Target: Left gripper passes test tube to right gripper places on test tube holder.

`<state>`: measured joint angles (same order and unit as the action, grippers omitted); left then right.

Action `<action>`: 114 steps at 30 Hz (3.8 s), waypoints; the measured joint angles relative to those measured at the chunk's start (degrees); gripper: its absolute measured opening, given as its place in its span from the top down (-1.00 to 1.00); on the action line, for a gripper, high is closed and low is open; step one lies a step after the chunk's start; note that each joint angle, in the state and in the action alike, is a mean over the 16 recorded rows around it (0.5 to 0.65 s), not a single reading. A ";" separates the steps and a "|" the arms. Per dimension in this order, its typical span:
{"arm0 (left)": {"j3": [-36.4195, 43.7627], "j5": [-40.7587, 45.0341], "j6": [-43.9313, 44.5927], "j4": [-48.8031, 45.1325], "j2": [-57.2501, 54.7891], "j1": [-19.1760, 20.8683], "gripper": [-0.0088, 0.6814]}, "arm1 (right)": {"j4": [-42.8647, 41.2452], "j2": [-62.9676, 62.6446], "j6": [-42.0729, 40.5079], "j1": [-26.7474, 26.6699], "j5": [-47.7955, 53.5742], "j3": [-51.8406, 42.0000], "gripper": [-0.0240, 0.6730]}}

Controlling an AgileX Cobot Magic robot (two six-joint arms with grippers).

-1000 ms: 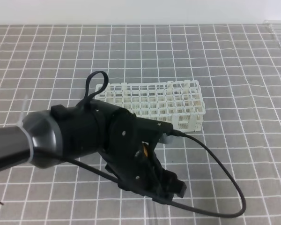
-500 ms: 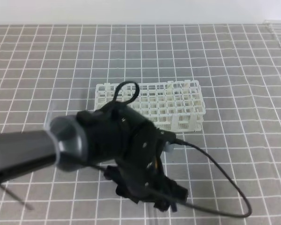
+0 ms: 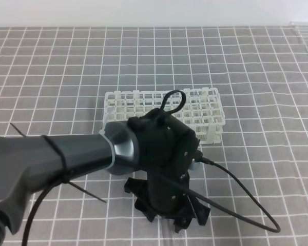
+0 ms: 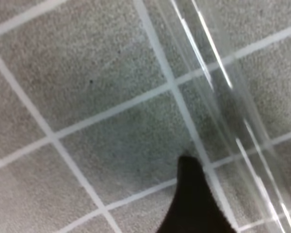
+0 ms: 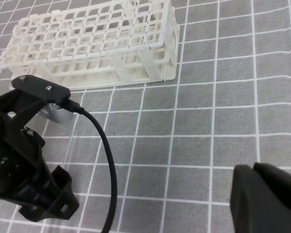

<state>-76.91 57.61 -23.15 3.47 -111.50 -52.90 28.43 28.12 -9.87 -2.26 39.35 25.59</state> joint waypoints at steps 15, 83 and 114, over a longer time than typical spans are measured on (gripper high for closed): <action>-0.68 1.77 4.93 -2.77 -1.55 0.01 0.58 | 0.03 0.00 0.00 0.00 0.00 -0.01 0.97; 57.41 -76.77 12.54 -0.86 55.61 9.10 0.74 | -2.11 29.72 -10.33 -54.85 -46.07 13.73 0.95; 57.43 -84.22 6.70 -16.73 55.26 9.12 0.79 | -1.54 45.26 -7.03 -59.58 -64.02 19.25 -0.33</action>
<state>-19.48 -26.60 -16.45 -13.25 -56.23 -43.77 26.89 73.39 -16.90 -61.84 -24.67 44.84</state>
